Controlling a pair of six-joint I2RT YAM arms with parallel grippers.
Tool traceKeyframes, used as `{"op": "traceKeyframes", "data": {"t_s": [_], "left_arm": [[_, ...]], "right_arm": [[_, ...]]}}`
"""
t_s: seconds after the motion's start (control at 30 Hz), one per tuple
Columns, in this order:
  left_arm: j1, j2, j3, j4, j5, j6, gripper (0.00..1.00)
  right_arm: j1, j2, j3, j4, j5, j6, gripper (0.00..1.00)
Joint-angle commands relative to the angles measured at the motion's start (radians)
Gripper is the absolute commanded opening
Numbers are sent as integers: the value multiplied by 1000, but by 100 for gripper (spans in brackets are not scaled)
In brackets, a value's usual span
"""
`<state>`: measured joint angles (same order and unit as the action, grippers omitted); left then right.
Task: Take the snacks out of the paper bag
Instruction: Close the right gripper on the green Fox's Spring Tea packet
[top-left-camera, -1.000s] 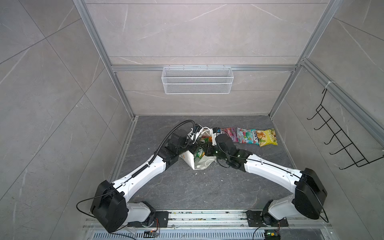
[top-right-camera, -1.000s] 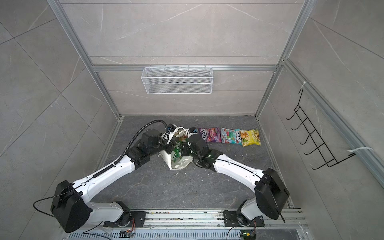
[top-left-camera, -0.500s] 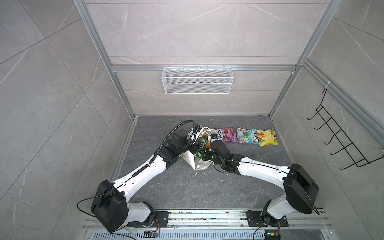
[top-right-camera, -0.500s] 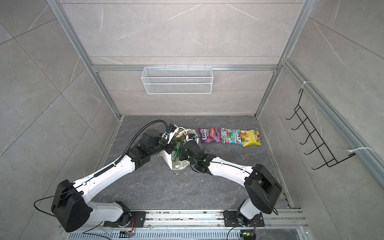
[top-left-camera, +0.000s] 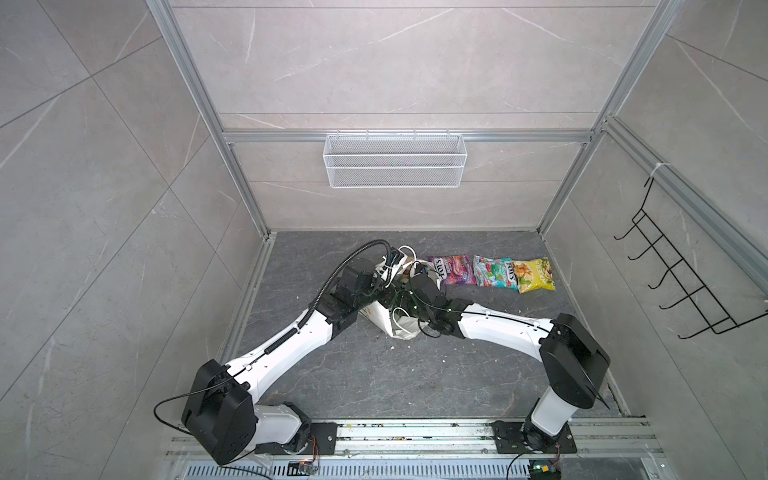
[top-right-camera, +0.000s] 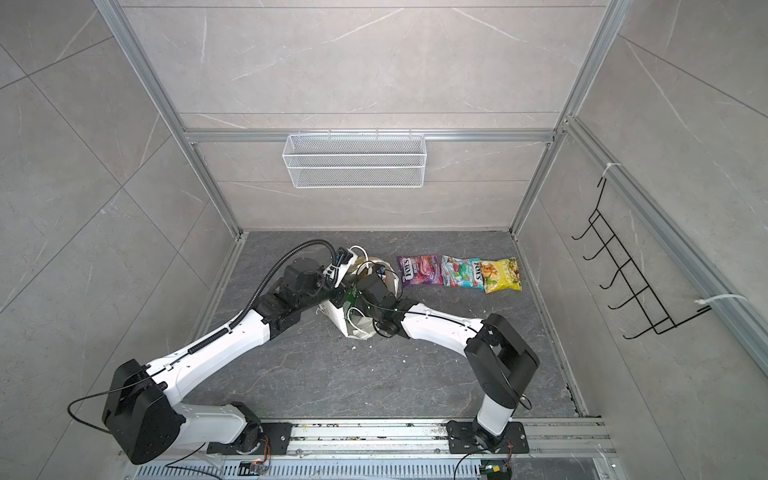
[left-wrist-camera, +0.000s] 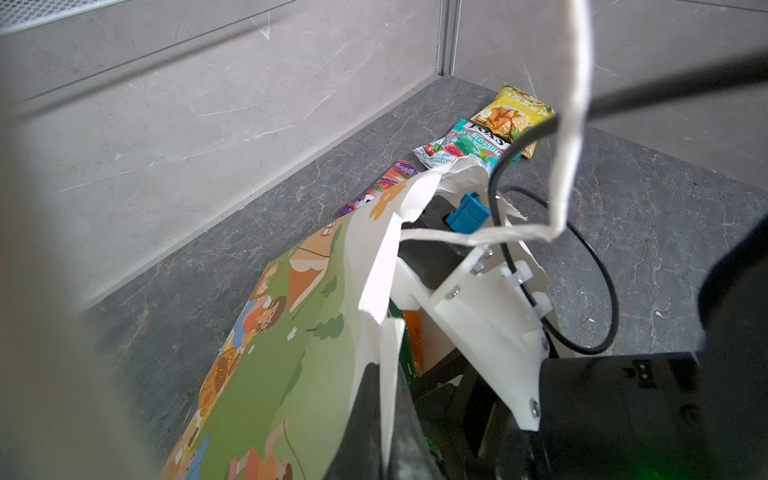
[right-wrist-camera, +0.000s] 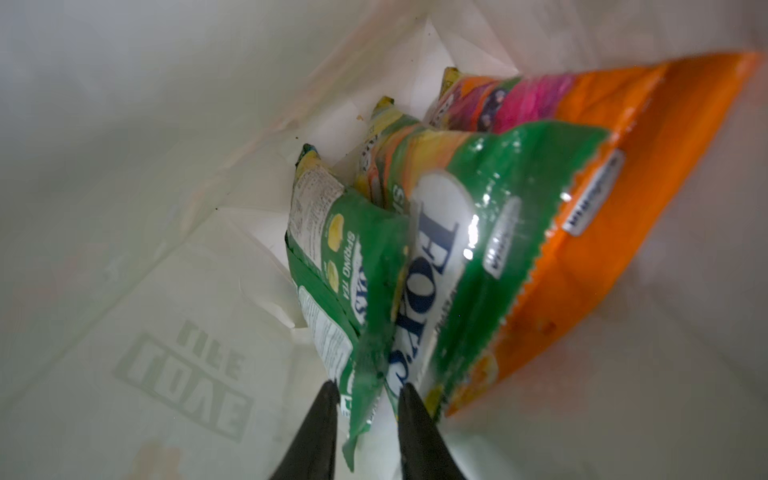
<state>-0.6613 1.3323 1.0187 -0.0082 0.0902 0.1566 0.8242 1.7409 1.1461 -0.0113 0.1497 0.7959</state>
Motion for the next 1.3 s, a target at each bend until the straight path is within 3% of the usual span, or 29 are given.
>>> {"op": "traceKeyframes", "data": {"t_s": [0.0, 0.1, 0.47, 0.97, 1.0, 1.07, 1.27], "left_arm": [[-1, -5, 23, 56, 25, 6, 0], [-1, -11, 23, 54, 24, 10, 0], [-1, -11, 15, 62, 14, 17, 0], [-1, -3, 14, 73, -10, 13, 0], [-1, -2, 14, 74, -9, 12, 0], [-2, 1, 18, 71, -8, 11, 0], [-1, -2, 24, 62, -5, 10, 0]], "right_arm": [[-6, 44, 46, -16, 21, 4, 20], [-7, 62, 50, -13, 26, 15, 12], [-7, 35, 15, 34, 11, -41, 0], [-16, -119, -64, 11, 18, -95, 0], [-20, -117, -64, 2, 15, -90, 0], [-34, -104, -61, -23, 5, -71, 13], [-74, -45, -48, -58, -37, -28, 29]]}}
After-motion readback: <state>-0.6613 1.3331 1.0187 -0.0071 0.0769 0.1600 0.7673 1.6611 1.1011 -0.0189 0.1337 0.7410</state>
